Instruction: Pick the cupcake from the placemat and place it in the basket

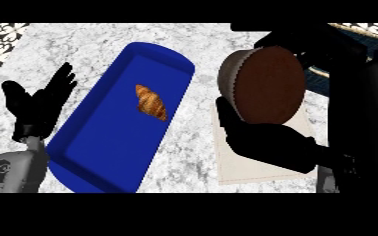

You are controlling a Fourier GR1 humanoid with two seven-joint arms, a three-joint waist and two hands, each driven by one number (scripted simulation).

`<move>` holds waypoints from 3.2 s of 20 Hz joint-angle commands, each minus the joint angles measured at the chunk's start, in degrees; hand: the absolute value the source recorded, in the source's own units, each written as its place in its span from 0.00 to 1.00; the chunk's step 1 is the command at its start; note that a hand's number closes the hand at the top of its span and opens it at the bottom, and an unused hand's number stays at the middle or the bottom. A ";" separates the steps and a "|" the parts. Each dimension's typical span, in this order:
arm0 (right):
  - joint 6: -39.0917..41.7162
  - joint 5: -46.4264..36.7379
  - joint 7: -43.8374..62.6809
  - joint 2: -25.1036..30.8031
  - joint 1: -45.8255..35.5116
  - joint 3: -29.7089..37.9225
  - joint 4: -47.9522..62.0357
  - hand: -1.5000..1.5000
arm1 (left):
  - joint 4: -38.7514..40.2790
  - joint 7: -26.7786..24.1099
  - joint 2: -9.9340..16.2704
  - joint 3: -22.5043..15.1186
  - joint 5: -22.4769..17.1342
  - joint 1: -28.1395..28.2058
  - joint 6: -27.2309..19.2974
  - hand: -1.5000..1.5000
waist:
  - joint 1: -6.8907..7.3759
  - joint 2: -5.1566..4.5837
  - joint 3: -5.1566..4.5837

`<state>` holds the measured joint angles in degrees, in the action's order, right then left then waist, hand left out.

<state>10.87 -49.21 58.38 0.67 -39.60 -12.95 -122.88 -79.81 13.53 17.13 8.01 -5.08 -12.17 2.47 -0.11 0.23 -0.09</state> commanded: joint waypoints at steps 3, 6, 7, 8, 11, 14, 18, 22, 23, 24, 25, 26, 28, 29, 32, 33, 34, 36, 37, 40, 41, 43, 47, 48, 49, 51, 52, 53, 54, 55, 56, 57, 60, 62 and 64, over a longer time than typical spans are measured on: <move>3.39 0.99 2.71 3.01 -10.89 9.97 7.35 1.00 | 4.14 -1.50 0.14 0.82 0.61 -2.92 0.27 0.50 | 0.00 -0.25 0.04; 2.37 1.17 -2.13 8.36 -12.46 16.33 14.86 1.00 | -1.20 -1.07 -1.45 -0.83 0.59 1.29 0.14 0.50 | 0.62 -0.25 0.08; 3.28 1.82 -3.21 10.28 -12.71 17.81 15.64 1.00 | 0.71 -2.29 -2.57 -0.91 1.56 0.29 -1.42 0.50 | 0.27 -0.30 0.07; 5.93 0.09 0.61 11.65 -17.10 17.80 16.55 1.00 | 1.16 -0.85 -2.09 -0.42 1.19 -0.22 -1.40 0.50 | 0.21 -0.18 0.04; 3.59 -1.23 -3.35 15.31 -17.07 20.56 22.35 1.00 | 0.40 0.42 -0.01 0.03 0.90 -0.77 0.39 0.50 | 0.36 -0.27 0.06; -0.03 0.65 -9.75 17.46 -12.78 23.84 25.58 1.00 | -0.89 -0.36 0.10 0.74 -0.25 0.70 1.76 0.50 | 0.44 -0.28 0.09; -3.33 0.42 -14.96 19.19 -9.52 24.92 29.97 1.00 | 1.05 -3.26 -0.38 1.38 0.27 2.00 1.90 0.50 | 0.40 -0.29 0.08; -0.31 5.04 -21.49 25.75 -9.54 29.59 34.56 1.00 | 1.56 -2.04 -2.36 -0.24 2.52 -0.49 -0.86 0.50 | 0.26 -0.28 0.09; -2.84 5.74 -24.41 25.45 -7.51 30.70 35.96 1.00 | -1.22 -0.73 -1.32 0.33 1.85 0.30 -0.21 0.50 | 0.43 -0.26 0.10; -2.73 6.72 -25.71 26.94 -8.17 32.31 38.28 1.00 | -2.40 -0.22 -3.80 -1.22 1.83 2.25 -0.85 0.50 | 0.53 -0.26 0.11; -4.39 5.82 -24.67 23.96 -2.73 30.53 32.24 1.00 | -1.27 3.01 -0.50 1.19 0.83 -1.63 0.15 0.50 | 0.09 -0.19 0.11; -7.49 6.01 -27.57 24.11 -5.71 31.03 38.10 1.00 | -0.35 -0.40 -2.32 0.36 1.50 0.04 -0.11 0.50 | 0.41 -0.29 0.09; -7.77 8.69 -32.33 26.27 -3.44 34.32 41.29 1.00 | -3.69 1.88 -1.11 0.55 0.50 1.36 1.28 0.50 | 0.59 -0.27 0.12; -11.09 7.61 -32.52 24.18 -2.89 33.53 42.04 1.00 | -3.38 2.07 -3.26 -0.89 2.54 1.26 -1.42 0.50 | 0.55 -0.29 0.11; -10.48 11.15 -36.05 26.33 -1.67 36.00 44.10 1.00 | -4.50 2.76 -0.95 1.18 0.96 2.02 0.84 0.50 | 0.36 -0.24 0.10; -12.79 10.95 -40.42 27.18 -2.43 36.86 50.73 1.00 | -0.15 -0.05 -1.49 1.13 0.96 0.66 1.59 0.50 | 0.47 -0.44 0.10; -21.58 1.11 -29.23 23.79 -2.97 35.39 45.42 1.00 | -0.46 -1.78 -3.42 -0.67 3.39 1.02 -0.96 0.50 | 0.48 -0.58 0.05; -19.17 6.44 -31.16 26.53 -5.81 39.17 52.59 0.00 | -2.43 0.83 -3.02 -0.71 3.15 1.04 -0.83 0.50 | 0.74 -0.40 0.11; -19.35 7.92 -33.25 25.71 -4.70 38.38 53.12 0.00 | 1.14 -0.12 -1.38 1.85 0.80 -2.07 1.29 0.50 | 0.40 -0.38 0.09; -23.03 6.96 -40.10 26.28 -4.43 36.58 60.31 0.00 | 2.87 -2.14 -0.93 2.24 1.47 -0.99 1.97 0.50 | 0.62 -0.43 0.10; -20.94 9.43 -42.70 30.49 -7.42 39.14 64.71 0.00 | 1.19 -2.26 -2.42 0.89 2.29 0.13 1.02 0.50 | 0.81 -0.46 0.11; -21.43 9.50 -42.10 28.28 -7.49 36.56 61.77 0.00 | 5.70 -2.84 0.98 4.02 0.35 -3.13 3.99 0.50 | 0.40 -0.37 0.08; -24.03 12.83 -44.25 27.46 -10.84 38.14 64.79 0.00 | 1.54 1.35 -2.54 1.36 2.01 -3.95 0.11 0.50 | 0.53 -0.37 0.09; -22.59 14.63 -45.42 31.01 -9.85 40.72 65.19 0.00 | 0.21 2.46 -2.26 0.88 2.76 -3.53 -0.21 0.50 | 0.41 -0.32 0.11; -24.95 15.68 -45.52 30.76 -9.63 42.96 66.03 0.00 | -0.86 0.43 -3.05 0.36 2.14 -0.19 1.05 0.50 | 0.64 -0.33 0.11; -27.98 18.09 -42.19 29.56 -11.01 46.40 64.15 0.00 | -0.89 0.11 -1.11 2.19 0.55 0.23 2.71 0.50 | 0.75 -0.21 0.12; -28.30 19.82 -43.39 30.21 -9.03 48.25 63.14 0.00 | 0.94 -1.23 -2.81 1.11 2.85 -0.12 0.27 0.50 | 0.02 -0.24 0.12; -29.07 21.35 -43.04 30.88 -8.98 50.52 63.74 0.00 | -1.82 1.87 -2.96 0.71 1.63 0.18 0.89 0.50 | 0.26 -0.13 0.17; -28.58 22.81 -41.56 31.24 -8.03 51.82 61.31 0.00 | -1.27 1.32 -0.74 2.65 0.53 0.64 2.39 0.50 | -0.17 0.04 0.13; -26.14 25.85 -42.55 34.48 -7.73 54.82 60.94 0.00 | -1.25 -1.64 -3.88 0.66 2.91 1.97 -0.27 0.50 | -0.78 0.09 0.14; -28.04 26.47 -42.67 32.64 -6.22 55.40 61.43 0.00 | -1.12 -1.43 -2.30 1.72 1.81 2.08 1.43 0.50 | -0.22 -0.08 0.13; -24.60 30.13 -44.40 34.98 -4.99 58.11 61.84 0.00 | -0.16 -0.92 -3.15 1.42 1.71 0.53 0.91 0.50 | -0.74 -0.11 0.15; -15.69 34.68 -43.90 41.69 -0.43 61.36 62.18 0.00 | -1.08 -1.80 -0.31 3.35 0.88 3.13 3.08 0.50 | -0.52 -0.09 0.12; -10.41 39.47 -45.38 42.83 4.44 65.41 61.02 0.00 | 1.17 -1.90 -0.69 3.86 1.33 1.64 1.87 0.50 | -1.60 -0.01 0.14; -6.19 40.74 -46.26 46.29 8.18 66.95 62.81 0.00 | 1.12 -0.54 -1.78 2.44 2.73 0.89 0.61 0.50 | -1.30 -0.12 0.14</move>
<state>-2.69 -13.75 14.60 42.57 -38.09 49.13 -61.07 -80.69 13.46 15.30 10.26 -3.07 -10.84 3.45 -1.02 0.21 0.03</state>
